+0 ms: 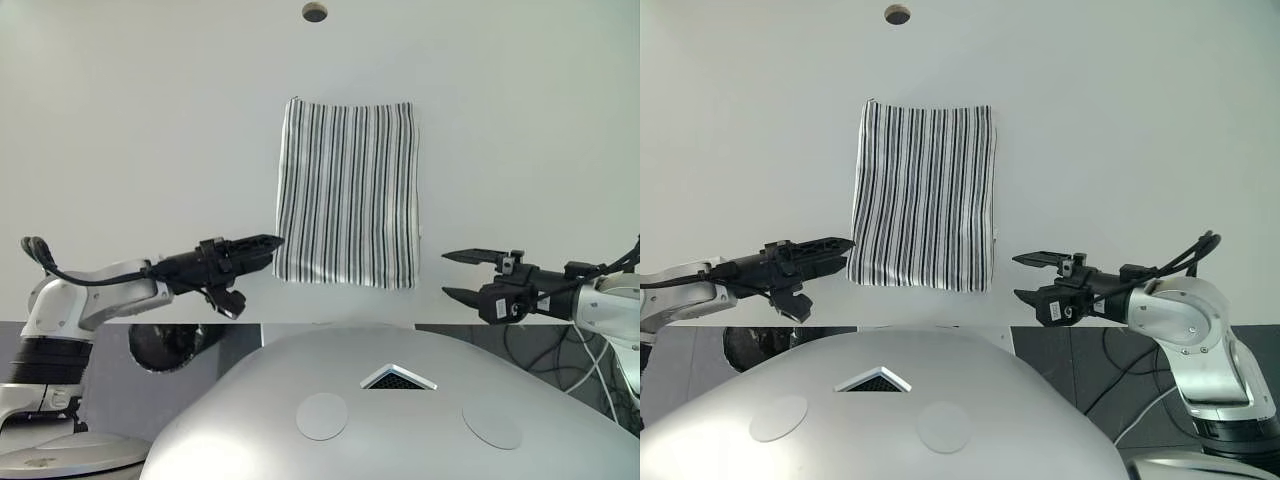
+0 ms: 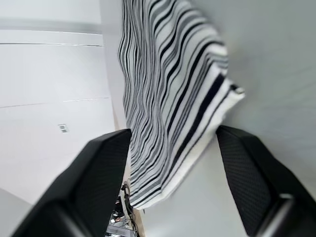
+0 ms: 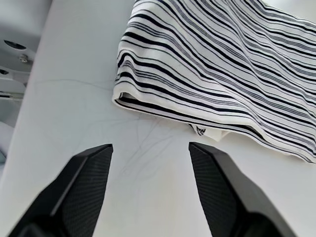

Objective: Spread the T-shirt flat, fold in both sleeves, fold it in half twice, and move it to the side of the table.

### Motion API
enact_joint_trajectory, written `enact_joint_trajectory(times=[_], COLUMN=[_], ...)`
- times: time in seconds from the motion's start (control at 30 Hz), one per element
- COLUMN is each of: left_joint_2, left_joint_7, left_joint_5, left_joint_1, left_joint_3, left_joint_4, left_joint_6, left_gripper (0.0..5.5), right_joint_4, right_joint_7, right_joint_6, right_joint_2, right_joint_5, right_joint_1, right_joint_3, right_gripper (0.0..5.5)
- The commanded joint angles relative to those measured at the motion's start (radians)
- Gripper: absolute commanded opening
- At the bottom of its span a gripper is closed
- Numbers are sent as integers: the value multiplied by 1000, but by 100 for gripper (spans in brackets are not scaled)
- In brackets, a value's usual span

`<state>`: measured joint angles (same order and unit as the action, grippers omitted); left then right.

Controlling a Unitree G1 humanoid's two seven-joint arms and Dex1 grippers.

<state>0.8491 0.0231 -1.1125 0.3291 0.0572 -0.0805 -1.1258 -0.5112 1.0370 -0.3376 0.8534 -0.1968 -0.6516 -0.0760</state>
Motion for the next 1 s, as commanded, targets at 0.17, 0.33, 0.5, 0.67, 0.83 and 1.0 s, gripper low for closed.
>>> enact_joint_trajectory(times=[0.17, 0.33, 0.5, 0.67, 0.83, 1.0], left_joint_2=[90, 136, 135, 122, 124, 126], left_joint_7=[-15, -103, -160, -161, -128, -101], left_joint_5=[-29, 85, 143, 135, 102, 74], left_joint_1=[-21, -56, -92, -88, -77, -73], left_joint_3=[139, 168, 200, 227, 247, 262], left_joint_4=[4, -11, 5, 35, 56, 74], left_joint_6=[-19, 7, 34, 41, 35, 38], left_gripper=[319, 319, 248, 163, 67, 13], right_joint_4=[-5, -10, -21, -15, 6, 6], right_joint_7=[-29, -37, -54, -51, -35, -36], right_joint_6=[11, 22, 31, 40, 41, 41], right_joint_2=[25, 25, 16, 17, 54, 123], right_joint_5=[-9, -11, -22, -41, -65, -49], right_joint_1=[53, 83, 132, 193, 188, 133], right_joint_3=[53, 82, 132, 206, 240, 183], right_gripper=[289, 289, 291, 291, 291, 291])
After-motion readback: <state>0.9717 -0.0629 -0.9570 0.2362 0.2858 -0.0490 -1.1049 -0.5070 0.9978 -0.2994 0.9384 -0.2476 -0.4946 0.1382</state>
